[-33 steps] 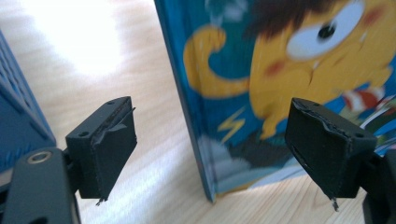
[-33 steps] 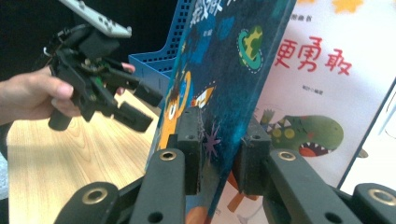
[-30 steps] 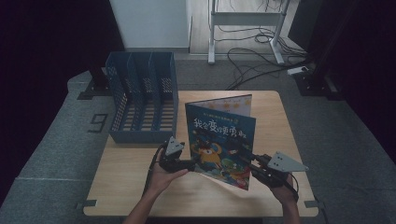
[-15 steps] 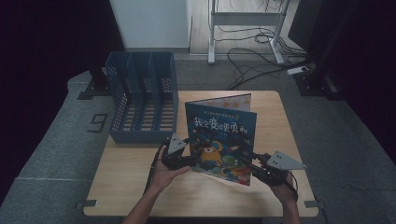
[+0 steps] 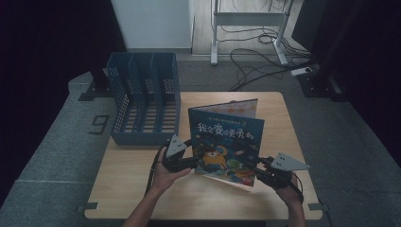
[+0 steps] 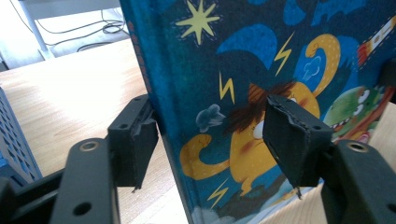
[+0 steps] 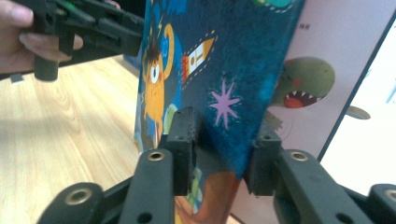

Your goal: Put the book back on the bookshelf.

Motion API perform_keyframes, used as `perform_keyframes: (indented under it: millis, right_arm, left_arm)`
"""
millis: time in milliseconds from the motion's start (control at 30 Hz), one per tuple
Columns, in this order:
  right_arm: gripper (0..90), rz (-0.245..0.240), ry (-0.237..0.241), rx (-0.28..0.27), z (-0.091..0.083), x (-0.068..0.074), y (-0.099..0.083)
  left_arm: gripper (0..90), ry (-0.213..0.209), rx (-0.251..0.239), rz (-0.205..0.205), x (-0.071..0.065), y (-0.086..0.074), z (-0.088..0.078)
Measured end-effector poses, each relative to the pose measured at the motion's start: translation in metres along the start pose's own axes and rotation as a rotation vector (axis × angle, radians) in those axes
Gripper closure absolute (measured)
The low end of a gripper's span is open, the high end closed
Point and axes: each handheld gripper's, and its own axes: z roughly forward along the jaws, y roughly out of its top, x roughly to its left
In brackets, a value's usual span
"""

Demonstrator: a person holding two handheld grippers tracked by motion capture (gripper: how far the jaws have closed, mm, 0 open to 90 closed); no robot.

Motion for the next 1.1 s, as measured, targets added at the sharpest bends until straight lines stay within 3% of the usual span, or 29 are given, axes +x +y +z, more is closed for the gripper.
perform_keyframes:
  millis: [333,567,767,1100]
  right_arm:
    - [57.3,-0.006,-0.023,0.032,0.004,-0.004,-0.007]
    - [50.9,-0.024,-0.059,0.029,0.007,-0.003,-0.009]
    - [49.5,-0.016,-0.093,-0.029,0.000,-0.004,-0.006]
    - [43.9,0.015,-0.164,-0.053,0.001,-0.004,-0.005]
  left_arm:
    - [40.9,-0.019,-0.017,0.061,-0.009,-0.002,-0.009]
    - [40.2,-0.090,-0.055,0.095,-0.021,0.001,-0.012]
    - [41.0,-0.069,-0.045,0.091,-0.022,0.005,-0.009]
    - [46.0,-0.042,-0.061,0.081,-0.022,0.005,-0.007]
